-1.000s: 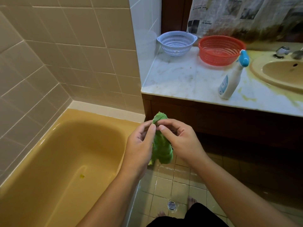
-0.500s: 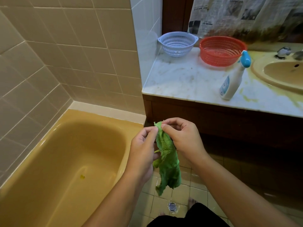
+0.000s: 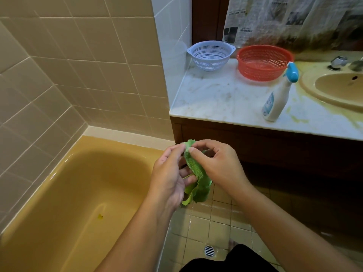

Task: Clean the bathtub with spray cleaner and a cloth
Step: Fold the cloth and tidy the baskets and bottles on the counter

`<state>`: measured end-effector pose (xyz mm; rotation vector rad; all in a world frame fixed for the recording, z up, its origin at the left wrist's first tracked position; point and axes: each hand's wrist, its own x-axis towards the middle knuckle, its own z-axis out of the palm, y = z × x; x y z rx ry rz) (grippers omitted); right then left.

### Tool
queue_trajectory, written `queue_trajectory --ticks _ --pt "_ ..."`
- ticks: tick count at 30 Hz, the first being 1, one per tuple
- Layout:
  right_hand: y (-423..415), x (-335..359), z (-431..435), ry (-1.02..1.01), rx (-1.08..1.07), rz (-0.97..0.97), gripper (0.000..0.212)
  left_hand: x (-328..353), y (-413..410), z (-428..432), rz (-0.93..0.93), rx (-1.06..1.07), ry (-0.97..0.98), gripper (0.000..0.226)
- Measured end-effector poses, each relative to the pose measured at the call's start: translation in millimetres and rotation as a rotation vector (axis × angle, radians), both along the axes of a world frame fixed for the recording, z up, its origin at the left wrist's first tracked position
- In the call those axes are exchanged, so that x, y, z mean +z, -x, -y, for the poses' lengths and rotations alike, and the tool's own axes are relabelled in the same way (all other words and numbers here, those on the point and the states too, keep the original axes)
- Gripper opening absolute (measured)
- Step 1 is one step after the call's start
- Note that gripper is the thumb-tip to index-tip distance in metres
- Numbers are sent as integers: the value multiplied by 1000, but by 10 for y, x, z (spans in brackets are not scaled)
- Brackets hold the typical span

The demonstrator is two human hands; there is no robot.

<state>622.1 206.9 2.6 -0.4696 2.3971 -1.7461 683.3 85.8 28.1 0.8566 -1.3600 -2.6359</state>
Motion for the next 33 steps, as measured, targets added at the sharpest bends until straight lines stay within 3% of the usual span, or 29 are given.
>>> queue_trajectory --ticks 8,15,20,23,26,27,30,32,33 --pt "-10 76 -73 75 31 65 13 0 26 -26 -20 -18 61 11" --pt "156 3 -161 385 -98 452 21 -88 63 97 21 33 138 19" --pt "304 -94 -306 392 -97 479 21 -273 264 282 79 159 259 19" --pt "449 -104 -478 176 -7 281 21 -331 386 483 80 148 506 18" --pt "542 -28 -676 -196 226 73 14 -334 415 724 0 -28 959 22" --pt "565 -4 -727 -342 291 17 13 -337 423 797 -52 -116 1102 24" --pt "634 21 -814 -785 441 -209 45 -378 483 1015 -135 -521 1570 46" --pt "680 -19 -865 -967 487 -336 55 -443 528 1175 -138 -795 1889 67" --pt "699 -38 -899 -1015 495 -377 53 -471 541 1248 -135 -869 1986 66"
